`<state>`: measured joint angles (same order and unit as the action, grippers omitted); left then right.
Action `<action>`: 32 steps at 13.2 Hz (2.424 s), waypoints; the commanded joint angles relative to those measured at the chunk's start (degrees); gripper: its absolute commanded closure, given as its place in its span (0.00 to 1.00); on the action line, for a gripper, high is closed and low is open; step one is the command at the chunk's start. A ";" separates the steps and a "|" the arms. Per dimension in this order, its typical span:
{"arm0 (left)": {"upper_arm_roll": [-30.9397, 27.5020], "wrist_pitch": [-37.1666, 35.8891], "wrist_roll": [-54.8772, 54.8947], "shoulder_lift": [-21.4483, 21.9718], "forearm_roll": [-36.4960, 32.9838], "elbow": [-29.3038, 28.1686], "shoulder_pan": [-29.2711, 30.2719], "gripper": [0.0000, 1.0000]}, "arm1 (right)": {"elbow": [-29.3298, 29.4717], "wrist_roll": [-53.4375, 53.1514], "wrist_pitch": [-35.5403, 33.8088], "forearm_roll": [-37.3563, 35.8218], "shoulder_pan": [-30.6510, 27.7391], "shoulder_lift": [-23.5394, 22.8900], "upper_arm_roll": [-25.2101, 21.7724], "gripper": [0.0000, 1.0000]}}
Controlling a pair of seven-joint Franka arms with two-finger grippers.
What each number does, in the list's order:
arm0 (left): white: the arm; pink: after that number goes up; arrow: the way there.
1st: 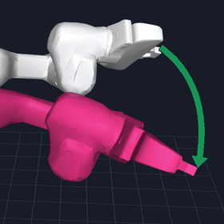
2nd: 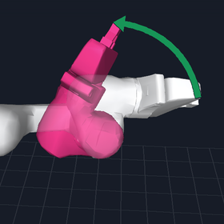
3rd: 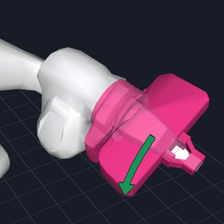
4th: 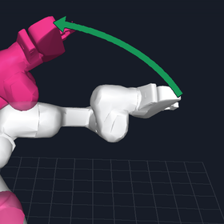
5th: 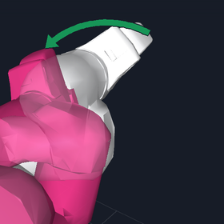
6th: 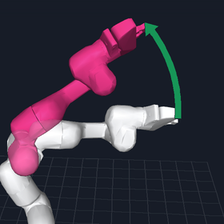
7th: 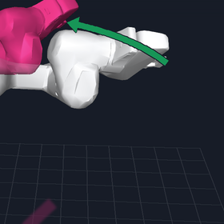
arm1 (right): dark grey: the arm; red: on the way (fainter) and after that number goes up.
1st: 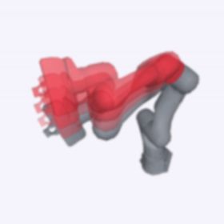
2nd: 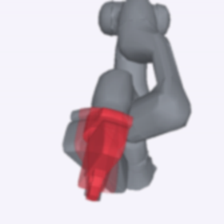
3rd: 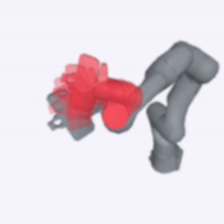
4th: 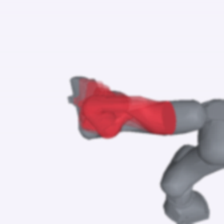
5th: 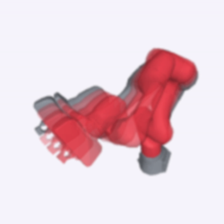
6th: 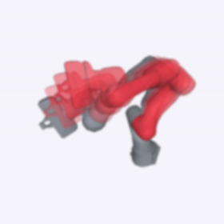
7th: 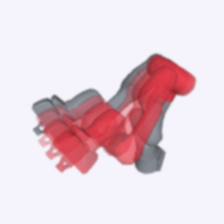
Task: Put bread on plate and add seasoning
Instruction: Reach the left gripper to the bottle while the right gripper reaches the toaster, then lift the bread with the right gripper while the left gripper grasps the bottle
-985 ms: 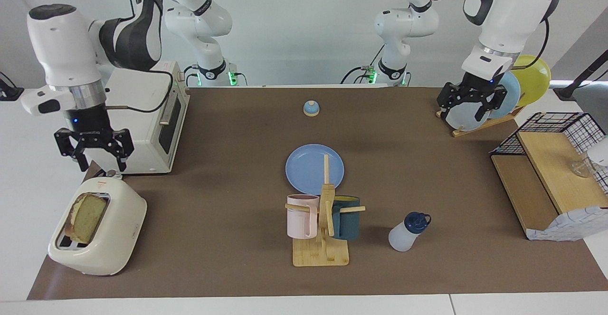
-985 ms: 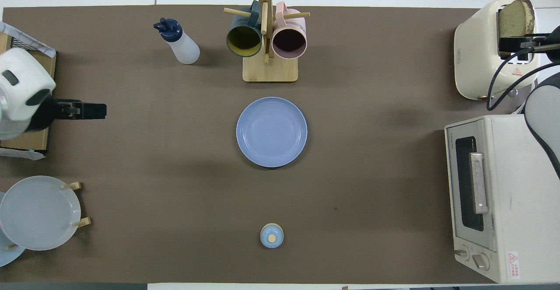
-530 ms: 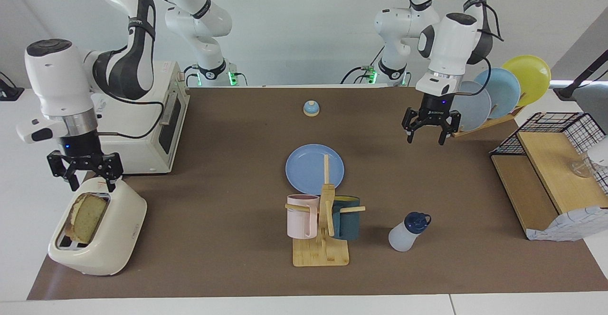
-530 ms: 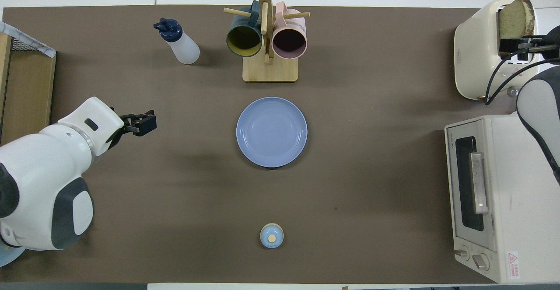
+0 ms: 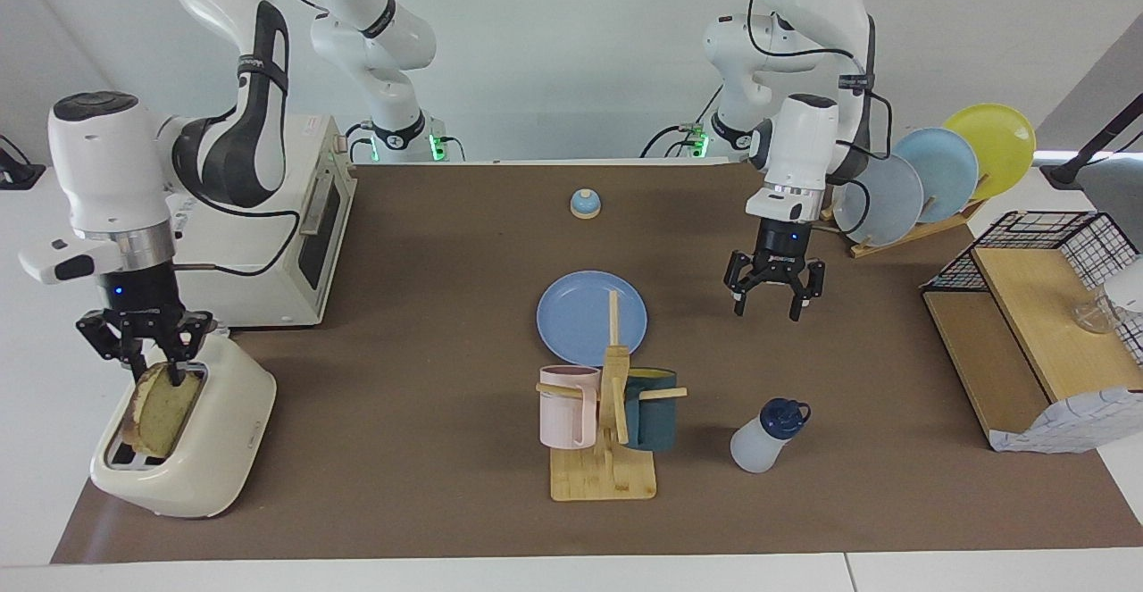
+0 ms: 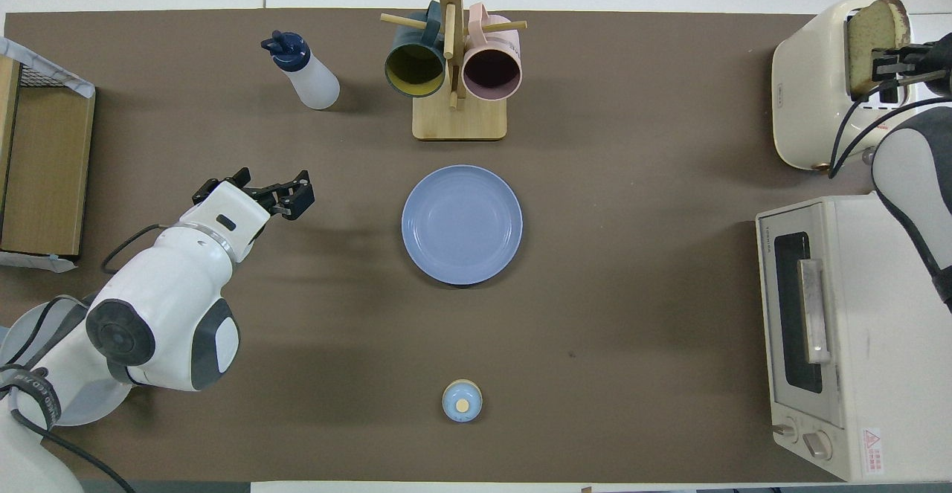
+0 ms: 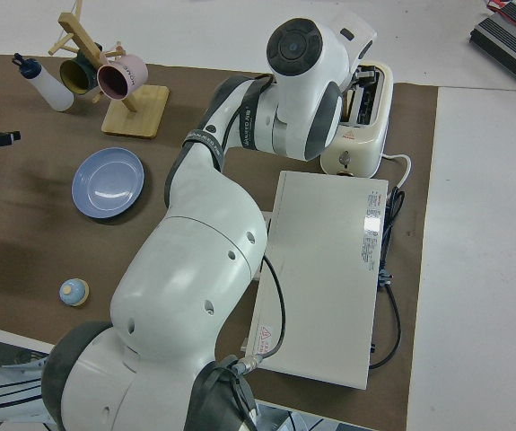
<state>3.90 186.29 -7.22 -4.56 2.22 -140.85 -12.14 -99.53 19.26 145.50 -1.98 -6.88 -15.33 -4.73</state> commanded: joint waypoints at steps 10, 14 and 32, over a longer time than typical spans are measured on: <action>-32.49 1.36 -0.25 -22.83 15.33 21.84 -33.86 0.00 | 16.04 5.56 -36.39 -7.87 7.57 5.65 3.23 1.00; -34.22 0.92 -0.60 -25.93 17.03 25.62 -35.76 0.00 | 13.25 -14.54 -43.11 -8.04 17.23 9.78 3.50 1.00; -34.13 -1.63 -4.12 -32.88 16.85 33.28 -33.83 0.00 | -15.68 -53.80 2.41 8.31 43.35 7.78 3.94 1.00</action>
<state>-30.08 185.87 -10.91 -36.23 18.32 -109.31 -46.07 -114.16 -33.93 144.81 5.27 35.59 -7.06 -0.53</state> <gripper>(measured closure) 0.000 0.925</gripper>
